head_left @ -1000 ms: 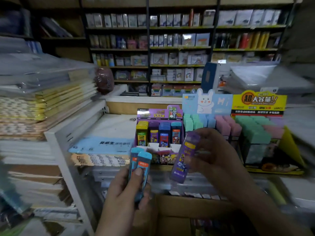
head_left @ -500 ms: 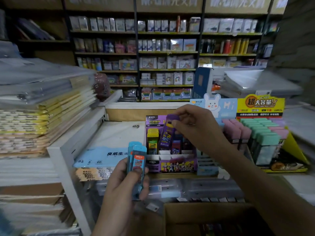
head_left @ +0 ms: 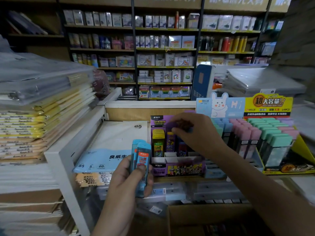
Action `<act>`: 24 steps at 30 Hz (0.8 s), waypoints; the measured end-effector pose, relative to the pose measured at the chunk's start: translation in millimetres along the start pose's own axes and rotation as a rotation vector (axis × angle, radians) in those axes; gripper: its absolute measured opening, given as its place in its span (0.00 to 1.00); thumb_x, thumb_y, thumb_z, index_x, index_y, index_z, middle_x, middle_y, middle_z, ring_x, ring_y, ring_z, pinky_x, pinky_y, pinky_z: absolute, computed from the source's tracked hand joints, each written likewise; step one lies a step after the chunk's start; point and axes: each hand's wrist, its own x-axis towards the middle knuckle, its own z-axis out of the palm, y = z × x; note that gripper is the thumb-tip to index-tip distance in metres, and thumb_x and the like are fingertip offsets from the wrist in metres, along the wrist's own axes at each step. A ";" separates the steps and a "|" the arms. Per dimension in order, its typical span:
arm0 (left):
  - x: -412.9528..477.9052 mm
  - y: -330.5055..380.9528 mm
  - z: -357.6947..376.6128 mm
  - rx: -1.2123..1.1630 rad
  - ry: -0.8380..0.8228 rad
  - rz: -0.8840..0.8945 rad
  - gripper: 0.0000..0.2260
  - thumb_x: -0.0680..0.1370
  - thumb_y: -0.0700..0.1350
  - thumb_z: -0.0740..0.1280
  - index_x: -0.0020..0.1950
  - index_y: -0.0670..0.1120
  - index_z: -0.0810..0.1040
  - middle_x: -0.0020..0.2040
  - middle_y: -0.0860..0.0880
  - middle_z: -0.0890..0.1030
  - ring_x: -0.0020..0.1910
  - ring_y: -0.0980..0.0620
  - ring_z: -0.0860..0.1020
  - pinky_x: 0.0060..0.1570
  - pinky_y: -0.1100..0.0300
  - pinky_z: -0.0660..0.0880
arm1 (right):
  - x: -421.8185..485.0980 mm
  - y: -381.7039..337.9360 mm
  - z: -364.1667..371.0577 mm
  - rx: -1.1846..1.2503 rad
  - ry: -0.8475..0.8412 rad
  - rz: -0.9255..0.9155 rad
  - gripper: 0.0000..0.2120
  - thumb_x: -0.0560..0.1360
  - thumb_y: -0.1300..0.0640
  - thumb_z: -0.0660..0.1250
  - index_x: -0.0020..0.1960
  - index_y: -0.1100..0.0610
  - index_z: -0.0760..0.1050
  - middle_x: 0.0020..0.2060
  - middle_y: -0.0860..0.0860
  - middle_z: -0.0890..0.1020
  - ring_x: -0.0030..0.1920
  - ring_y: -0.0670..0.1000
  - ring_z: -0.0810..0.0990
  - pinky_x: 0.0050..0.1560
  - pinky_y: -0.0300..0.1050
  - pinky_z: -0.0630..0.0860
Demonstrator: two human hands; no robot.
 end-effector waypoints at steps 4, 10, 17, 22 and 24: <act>3.0 1.9 -0.1 -0.014 -0.031 -0.003 0.14 0.72 0.45 0.70 0.56 0.51 0.85 0.45 0.41 0.84 0.36 0.49 0.81 0.29 0.61 0.74 | -2.7 1.0 6.3 -0.042 0.058 -0.011 0.10 0.72 0.59 0.76 0.53 0.52 0.84 0.48 0.47 0.80 0.51 0.48 0.79 0.56 0.46 0.79; 4.4 4.8 5.1 -0.015 -0.059 0.012 0.12 0.72 0.44 0.69 0.54 0.51 0.85 0.44 0.42 0.85 0.34 0.49 0.79 0.27 0.61 0.73 | -3.6 3.8 12.9 -0.203 0.038 -0.006 0.08 0.72 0.54 0.77 0.51 0.54 0.86 0.47 0.49 0.78 0.53 0.47 0.71 0.54 0.37 0.65; 3.3 4.2 7.1 0.016 -0.056 0.049 0.10 0.73 0.45 0.69 0.52 0.53 0.86 0.45 0.43 0.85 0.34 0.49 0.80 0.28 0.59 0.76 | -6.9 0.2 11.8 -0.249 0.029 -0.013 0.11 0.72 0.54 0.76 0.53 0.54 0.86 0.46 0.45 0.74 0.52 0.43 0.66 0.58 0.39 0.64; 0.6 4.6 6.9 0.027 -0.069 0.038 0.10 0.73 0.46 0.71 0.53 0.54 0.85 0.49 0.42 0.86 0.39 0.47 0.84 0.32 0.59 0.78 | -14.4 -11.8 1.7 -0.137 0.117 -0.015 0.09 0.76 0.58 0.72 0.56 0.55 0.84 0.49 0.47 0.81 0.54 0.45 0.73 0.58 0.39 0.70; -0.6 5.0 7.8 0.040 -0.079 0.041 0.10 0.73 0.47 0.71 0.53 0.54 0.85 0.50 0.42 0.86 0.41 0.47 0.84 0.33 0.60 0.79 | -20.1 -15.3 -3.5 -0.005 0.142 0.010 0.07 0.77 0.60 0.71 0.53 0.54 0.85 0.45 0.45 0.83 0.47 0.40 0.78 0.50 0.31 0.74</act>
